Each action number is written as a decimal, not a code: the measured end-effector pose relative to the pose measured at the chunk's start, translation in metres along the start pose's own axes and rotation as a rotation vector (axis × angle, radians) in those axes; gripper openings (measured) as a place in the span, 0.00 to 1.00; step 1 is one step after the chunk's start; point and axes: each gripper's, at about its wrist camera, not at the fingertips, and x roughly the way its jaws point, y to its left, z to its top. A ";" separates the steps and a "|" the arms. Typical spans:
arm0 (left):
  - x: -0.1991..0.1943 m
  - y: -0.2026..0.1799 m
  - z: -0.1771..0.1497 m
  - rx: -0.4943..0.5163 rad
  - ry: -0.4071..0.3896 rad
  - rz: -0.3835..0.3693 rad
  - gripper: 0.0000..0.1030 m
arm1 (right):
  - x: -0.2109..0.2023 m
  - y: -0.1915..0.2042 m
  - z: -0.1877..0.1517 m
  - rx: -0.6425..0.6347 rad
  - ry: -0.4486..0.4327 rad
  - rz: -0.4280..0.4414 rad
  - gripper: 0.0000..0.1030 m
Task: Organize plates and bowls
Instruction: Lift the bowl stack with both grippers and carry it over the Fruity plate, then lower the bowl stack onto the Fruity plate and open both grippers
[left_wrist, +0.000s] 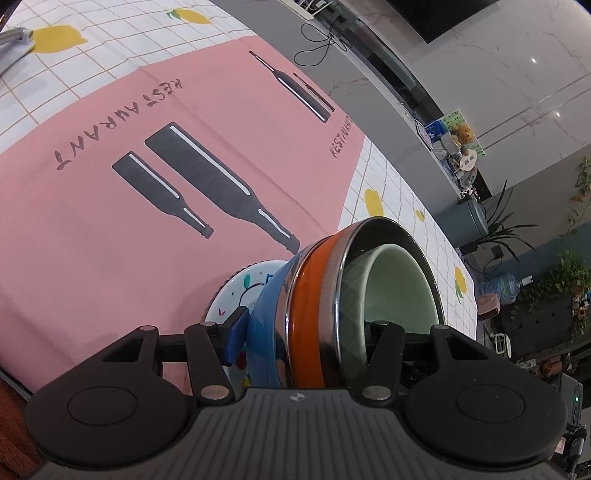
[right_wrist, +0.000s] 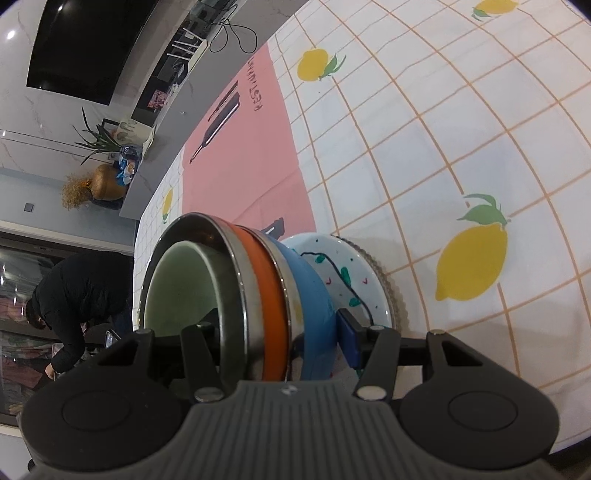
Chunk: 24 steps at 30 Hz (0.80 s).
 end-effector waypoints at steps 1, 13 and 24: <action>0.000 0.000 -0.001 0.000 0.001 -0.002 0.59 | -0.001 0.000 0.000 -0.003 0.000 0.002 0.51; -0.009 -0.006 0.001 0.075 -0.078 0.029 0.59 | -0.003 0.006 -0.006 -0.092 -0.013 0.028 0.62; -0.031 -0.034 -0.006 0.284 -0.257 0.065 0.73 | -0.020 0.022 -0.010 -0.224 -0.122 -0.032 0.70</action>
